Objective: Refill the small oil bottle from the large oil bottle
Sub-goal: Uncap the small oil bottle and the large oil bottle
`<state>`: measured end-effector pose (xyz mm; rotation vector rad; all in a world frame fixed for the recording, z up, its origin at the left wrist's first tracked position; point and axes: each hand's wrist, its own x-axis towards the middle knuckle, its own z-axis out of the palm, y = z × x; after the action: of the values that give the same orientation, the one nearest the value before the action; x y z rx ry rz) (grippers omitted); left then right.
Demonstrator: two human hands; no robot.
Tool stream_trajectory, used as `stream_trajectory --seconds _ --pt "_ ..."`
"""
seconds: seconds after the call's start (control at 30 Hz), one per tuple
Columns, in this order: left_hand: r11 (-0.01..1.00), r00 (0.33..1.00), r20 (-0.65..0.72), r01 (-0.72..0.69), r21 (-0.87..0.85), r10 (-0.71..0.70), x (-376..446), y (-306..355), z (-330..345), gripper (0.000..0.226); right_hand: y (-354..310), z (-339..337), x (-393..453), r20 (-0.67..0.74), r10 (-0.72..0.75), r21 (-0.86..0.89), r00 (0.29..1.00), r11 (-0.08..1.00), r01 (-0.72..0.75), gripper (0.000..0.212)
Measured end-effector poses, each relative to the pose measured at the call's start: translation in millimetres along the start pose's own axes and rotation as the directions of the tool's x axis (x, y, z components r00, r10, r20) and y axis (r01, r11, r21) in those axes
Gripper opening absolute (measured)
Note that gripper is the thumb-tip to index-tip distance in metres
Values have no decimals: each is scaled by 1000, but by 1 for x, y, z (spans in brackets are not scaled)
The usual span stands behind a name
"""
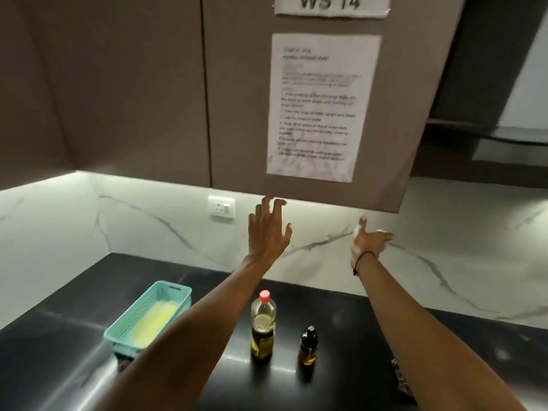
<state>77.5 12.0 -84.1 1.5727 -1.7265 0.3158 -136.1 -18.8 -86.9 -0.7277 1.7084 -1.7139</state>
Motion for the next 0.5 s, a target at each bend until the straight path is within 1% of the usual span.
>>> stream_trajectory --seconds 0.03,0.07,0.13,0.17,0.23,0.33,0.4,0.5 --pt "1000 1000 25 10 15 -10 -13 -14 0 55 16 8 -7 51 34 -15 998 999 -33 77" --pt "999 998 55 21 28 -22 -23 -27 -1 50 27 16 -14 89 28 -32 996 999 -25 68" --pt "996 991 107 80 43 -84 -42 -54 -6 41 43 35 -29 168 -40 -83 985 995 54 48" --pt "992 984 127 123 36 -127 -50 -68 -10 37 48 46 -37 226 -82 -116 971 987 111 42" --pt "978 963 171 207 30 -209 -64 -95 -20 31 57 68 -54 366 -157 -169 917 958 231 36" --pt "951 928 206 307 48 -310 -86 -137 -28 25 76 104 -83 558 -232 -232 797 878 418 33" --pt "931 905 221 363 47 -364 -98 -162 -30 22 90 124 -101 638 -243 -264 730 822 505 33" --pt "904 872 251 427 32 -420 -110 -201 -27 19 111 157 -122 709 -240 -288 663 759 583 32"
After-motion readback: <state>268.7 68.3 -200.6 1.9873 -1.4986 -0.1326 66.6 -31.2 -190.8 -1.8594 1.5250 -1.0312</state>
